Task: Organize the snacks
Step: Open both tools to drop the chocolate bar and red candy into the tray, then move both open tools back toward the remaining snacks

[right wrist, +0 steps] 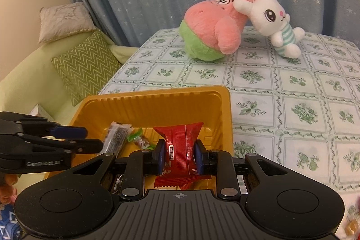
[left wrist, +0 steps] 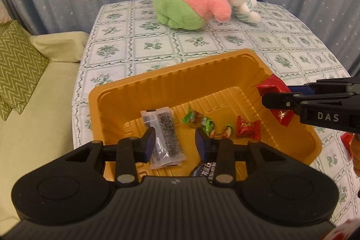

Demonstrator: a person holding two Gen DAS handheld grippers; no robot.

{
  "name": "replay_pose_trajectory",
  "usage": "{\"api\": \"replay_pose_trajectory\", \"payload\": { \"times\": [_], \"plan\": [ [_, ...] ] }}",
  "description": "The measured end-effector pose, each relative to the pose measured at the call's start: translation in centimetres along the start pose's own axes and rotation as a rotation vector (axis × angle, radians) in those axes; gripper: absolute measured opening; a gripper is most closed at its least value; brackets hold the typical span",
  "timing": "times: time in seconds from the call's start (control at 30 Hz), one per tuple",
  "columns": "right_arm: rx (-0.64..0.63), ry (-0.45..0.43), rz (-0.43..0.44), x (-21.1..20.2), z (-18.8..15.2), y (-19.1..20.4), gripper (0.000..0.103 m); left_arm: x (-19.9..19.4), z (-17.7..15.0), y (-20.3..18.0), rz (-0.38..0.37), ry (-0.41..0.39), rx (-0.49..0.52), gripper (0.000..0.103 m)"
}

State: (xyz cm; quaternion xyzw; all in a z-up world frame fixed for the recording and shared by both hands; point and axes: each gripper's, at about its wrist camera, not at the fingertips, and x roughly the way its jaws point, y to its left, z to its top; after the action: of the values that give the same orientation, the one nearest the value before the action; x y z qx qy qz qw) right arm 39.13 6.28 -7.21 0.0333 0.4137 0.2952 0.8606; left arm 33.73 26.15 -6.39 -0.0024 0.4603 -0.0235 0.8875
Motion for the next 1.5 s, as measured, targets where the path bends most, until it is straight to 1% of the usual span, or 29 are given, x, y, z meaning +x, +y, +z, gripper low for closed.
{"api": "replay_pose_trajectory", "payload": {
  "times": [0.13, 0.2, 0.33, 0.37, 0.4, 0.43, 0.47, 0.5, 0.67, 0.73, 0.8, 0.87, 1.07, 1.17, 1.3, 1.5],
  "plan": [
    [-0.007, -0.003, 0.001, 0.9, 0.3, -0.1, 0.028, 0.0, -0.1, 0.2, 0.003, 0.002, -0.010, 0.039],
    [-0.006, -0.017, 0.005, 1.2, 0.5, -0.1, 0.028, 0.1, -0.1, 0.2, 0.005, 0.004, -0.016, 0.046],
    [0.015, -0.029, 0.026, 1.4, 0.9, -0.2, 0.028, 0.0, -0.4, 0.1, 0.004, 0.005, -0.021, 0.051],
    [0.017, -0.030, 0.033, 1.3, 0.9, -0.2, 0.030, -0.1, -0.5, 0.1, 0.003, 0.006, -0.022, 0.055],
    [0.015, -0.026, 0.042, 1.3, 0.9, -0.2, 0.037, -0.1, -0.6, 0.0, 0.005, 0.005, -0.022, 0.061],
    [0.010, -0.025, 0.042, 1.2, 0.8, -0.1, 0.042, -0.2, -0.6, -0.1, 0.009, 0.003, -0.023, 0.064],
    [0.003, -0.030, 0.034, 1.0, 0.7, 0.0, 0.052, -0.3, -0.7, -0.1, 0.014, 0.001, -0.025, 0.067],
    [-0.004, -0.034, 0.030, 0.7, 0.5, 0.2, 0.057, -0.4, -0.8, -0.2, 0.019, -0.001, -0.027, 0.071],
    [0.008, -0.012, 0.046, -0.3, -0.5, 0.4, 0.061, -1.2, -1.4, -0.4, 0.045, -0.015, -0.042, 0.080],
    [0.007, -0.008, 0.046, -0.8, -0.9, 0.6, 0.063, -1.6, -1.5, -0.4, 0.054, -0.022, -0.046, 0.081],
    [0.007, -0.007, 0.043, -1.3, -1.3, 0.7, 0.070, -2.1, -1.7, -0.4, 0.062, -0.029, -0.053, 0.084],
    [0.009, -0.014, 0.042, -2.0, -1.5, 0.8, 0.074, -2.7, -1.9, -0.4, 0.071, -0.041, -0.062, 0.088],
    [0.016, -0.027, 0.041, -3.8, -2.3, 1.1, 0.077, -4.9, -2.6, -1.0, 0.106, -0.080, -0.078, 0.095],
    [0.022, -0.031, 0.042, -5.0, -2.8, 1.2, 0.077, -6.2, -3.2, -1.6, 0.120, -0.100, -0.075, 0.096],
    [0.028, -0.029, 0.038, -6.6, -3.7, 1.1, 0.078, -7.8, -4.1, -2.5, 0.114, -0.115, -0.084, 0.096],
    [0.032, -0.021, 0.041, -9.1, -5.3, 0.6, 0.078, -9.7, -5.6, -4.5, 0.113, -0.115, -0.089, 0.095]
  ]
}}
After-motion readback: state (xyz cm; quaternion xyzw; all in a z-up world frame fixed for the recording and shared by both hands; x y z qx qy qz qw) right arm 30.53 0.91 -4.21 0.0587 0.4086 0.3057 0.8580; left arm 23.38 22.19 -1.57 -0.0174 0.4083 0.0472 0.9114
